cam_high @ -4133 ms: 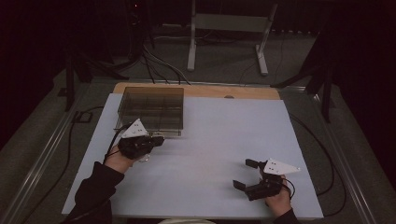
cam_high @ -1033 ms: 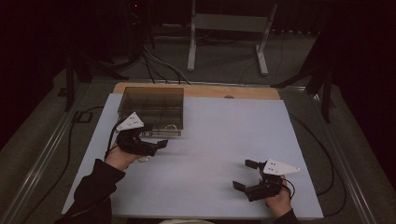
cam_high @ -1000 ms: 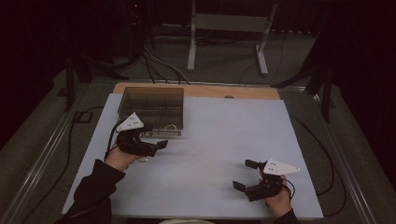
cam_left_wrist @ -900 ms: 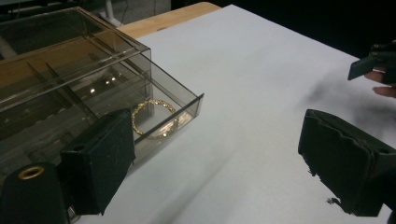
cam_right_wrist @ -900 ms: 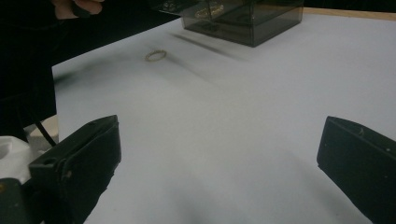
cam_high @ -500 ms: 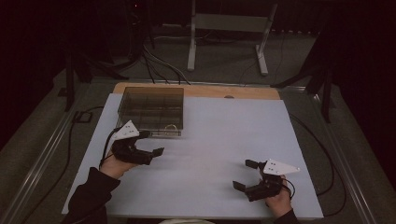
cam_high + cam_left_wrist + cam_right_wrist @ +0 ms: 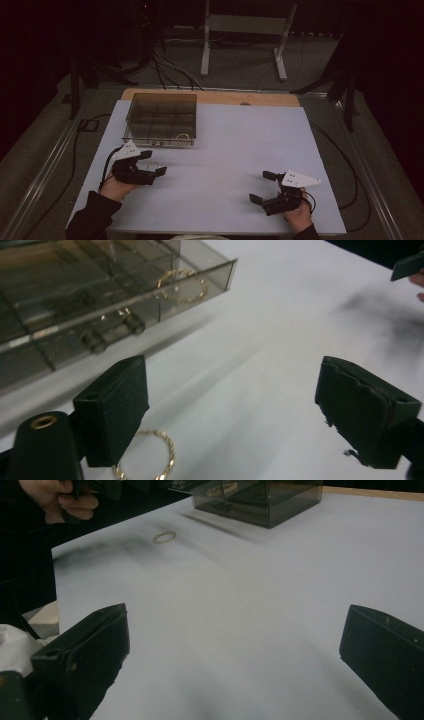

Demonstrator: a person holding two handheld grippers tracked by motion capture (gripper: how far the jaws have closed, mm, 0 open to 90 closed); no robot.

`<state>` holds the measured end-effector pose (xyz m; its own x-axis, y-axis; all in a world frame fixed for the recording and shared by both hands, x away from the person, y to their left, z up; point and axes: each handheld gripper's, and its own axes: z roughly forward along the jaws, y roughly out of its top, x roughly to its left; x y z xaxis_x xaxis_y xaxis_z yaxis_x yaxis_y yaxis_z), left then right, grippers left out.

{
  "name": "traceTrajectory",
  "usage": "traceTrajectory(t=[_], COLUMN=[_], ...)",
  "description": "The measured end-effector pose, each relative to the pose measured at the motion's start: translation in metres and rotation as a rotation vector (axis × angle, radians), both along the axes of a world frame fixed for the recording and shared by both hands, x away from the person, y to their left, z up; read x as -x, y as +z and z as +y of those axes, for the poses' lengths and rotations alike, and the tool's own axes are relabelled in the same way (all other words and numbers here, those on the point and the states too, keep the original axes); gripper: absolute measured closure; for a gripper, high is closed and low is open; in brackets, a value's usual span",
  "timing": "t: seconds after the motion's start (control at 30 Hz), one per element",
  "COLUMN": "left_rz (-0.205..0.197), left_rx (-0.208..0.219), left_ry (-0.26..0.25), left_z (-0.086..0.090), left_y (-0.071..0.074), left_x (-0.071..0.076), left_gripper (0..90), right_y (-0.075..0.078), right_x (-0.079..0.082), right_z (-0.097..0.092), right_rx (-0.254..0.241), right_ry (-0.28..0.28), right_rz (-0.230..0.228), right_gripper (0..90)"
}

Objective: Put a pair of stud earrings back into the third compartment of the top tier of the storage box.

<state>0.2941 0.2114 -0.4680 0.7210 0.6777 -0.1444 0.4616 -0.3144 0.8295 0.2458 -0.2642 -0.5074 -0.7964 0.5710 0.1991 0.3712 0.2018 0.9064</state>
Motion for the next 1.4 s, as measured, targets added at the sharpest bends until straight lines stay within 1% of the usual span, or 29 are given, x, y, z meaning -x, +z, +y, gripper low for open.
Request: traceTrajectory(t=[0.07, 0.13, 0.17, 0.27, 0.37, 0.43, 0.5, 0.6, 0.67, 0.73, 0.83, 0.93, 1.03, 1.07, 1.13, 1.23, 1.3, 1.37, 1.4], left_rz=[-0.004, -0.008, 0.000, 0.004, 0.018, 0.007, 0.012, 0.021, 0.023, 0.032, 0.049, 0.062, 0.069, 0.073, 0.083, 0.097, 0.108, 0.111, 0.112], left_rx=[-0.012, -0.012, -0.011, -0.007, -0.007, 0.000, 0.008, 0.025, 0.019, 0.007, 0.012, -0.001, -0.011, -0.025, -0.048, -0.099, -0.119, -0.149, -0.156], left_ry=[0.012, 0.029, 0.040, 0.064, 0.099, 0.116, 0.130, 0.122, 0.107, 0.100, 0.116, 0.144, 0.156, 0.159, 0.168, 0.178, 0.182, 0.196, 0.202], left_z=[0.002, 0.005, 0.007, 0.013, 0.021, 0.026, 0.031, 0.035, 0.035, 0.034, 0.036, 0.038, 0.038, 0.037, 0.035, 0.031, 0.029, 0.026, 0.025], left_y=[-0.003, -0.007, -0.009, -0.013, -0.016, -0.016, -0.017, -0.020, -0.024, -0.028, -0.033, -0.037, -0.040, -0.042, -0.046, -0.051, -0.054, -0.056, -0.057], left_x=[0.002, 0.003, 0.002, 0.002, -0.001, -0.002, -0.004, -0.006, -0.005, -0.006, -0.009, -0.013, -0.016, -0.017, -0.018, -0.020, -0.022, -0.024, -0.025], left_gripper=[15.4, 16.1, 16.1, 16.9, 17.7, 21.6, 24.8, 32.4, 34.1, 37.8, 40.5, 44.4, 49.7, 49.7, 54.1, 57.2, 60.0, 62.4, 64.0], right_y=[0.000, 0.000, 0.000, 0.000, 0.000, 0.000, 0.000, 0.000, 0.000, 0.000, 0.000, 0.000, 0.000, 0.000, 0.000, 0.000, 0.000, 0.000, 0.000], right_x=[0.000, 0.000, 0.000, 0.000, 0.000, 0.000, 0.000, 0.000, 0.000, 0.000, 0.000, 0.000, 0.000, 0.000, 0.000, 0.000, 0.000, 0.000, 0.000], right_z=[0.000, 0.000, 0.000, 0.000, 0.000, 0.000, 0.000, 0.000, 0.000, 0.000, 0.001, 0.001, 0.001, 0.001, 0.001, 0.001, 0.001, 0.001, 0.001], right_rx=[0.000, -0.002, -0.001, -0.002, 0.000, 0.002, 0.000, -0.001, 0.001, 0.001, 0.003, 0.005, 0.005, 0.004, 0.004, 0.005, 0.007, 0.007, 0.005], right_ry=[-0.001, -0.002, -0.003, -0.003, -0.001, 0.000, 0.001, 0.001, 0.001, 0.002, 0.003, 0.005, 0.004, 0.004, 0.004, 0.005, 0.006, 0.005, 0.005], right_rz=[0.000, 0.002, 0.002, 0.002, 0.000, -0.002, -0.001, 0.000, -0.001, -0.001, -0.001, 0.000, -0.001, 0.000, 0.000, -0.001, -0.001, -0.001, 0.000], right_gripper=[0.0, 0.0, 0.0, 0.0, 0.0, 0.0, 0.0, 0.0, 0.0, 0.0, 0.0, 0.0, 0.0, 0.0, 0.0, 0.0, 0.0, 0.0, 0.0])
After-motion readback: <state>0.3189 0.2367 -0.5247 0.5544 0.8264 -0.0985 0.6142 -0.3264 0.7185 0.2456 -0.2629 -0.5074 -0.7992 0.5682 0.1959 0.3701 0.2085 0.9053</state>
